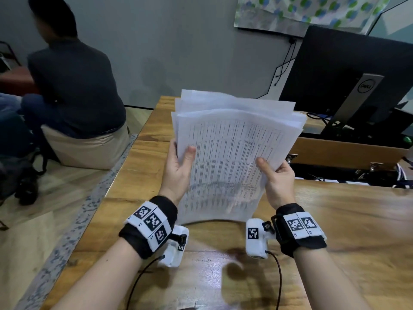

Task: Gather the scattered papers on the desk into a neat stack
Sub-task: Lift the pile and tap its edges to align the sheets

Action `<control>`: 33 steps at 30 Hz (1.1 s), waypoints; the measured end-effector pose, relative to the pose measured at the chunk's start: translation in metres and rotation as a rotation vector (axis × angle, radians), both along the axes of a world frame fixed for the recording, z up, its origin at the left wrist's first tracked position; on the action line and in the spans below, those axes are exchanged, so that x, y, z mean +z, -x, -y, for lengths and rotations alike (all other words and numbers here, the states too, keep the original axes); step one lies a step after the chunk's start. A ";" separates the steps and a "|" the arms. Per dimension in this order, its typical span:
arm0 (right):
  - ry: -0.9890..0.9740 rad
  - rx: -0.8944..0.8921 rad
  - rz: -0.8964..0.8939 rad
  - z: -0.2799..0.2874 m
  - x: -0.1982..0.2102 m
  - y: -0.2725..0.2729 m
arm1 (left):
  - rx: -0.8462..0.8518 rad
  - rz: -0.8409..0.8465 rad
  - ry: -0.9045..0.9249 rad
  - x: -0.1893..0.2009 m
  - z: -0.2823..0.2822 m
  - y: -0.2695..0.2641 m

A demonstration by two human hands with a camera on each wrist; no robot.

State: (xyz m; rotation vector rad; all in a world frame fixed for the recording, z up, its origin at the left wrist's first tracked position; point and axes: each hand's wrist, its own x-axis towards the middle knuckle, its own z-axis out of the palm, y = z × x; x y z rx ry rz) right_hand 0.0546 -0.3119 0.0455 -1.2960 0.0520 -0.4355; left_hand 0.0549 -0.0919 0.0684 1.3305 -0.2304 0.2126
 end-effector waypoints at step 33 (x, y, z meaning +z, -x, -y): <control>0.107 -0.315 0.099 -0.023 0.085 -0.011 | 0.462 0.194 -0.056 0.058 0.009 -0.035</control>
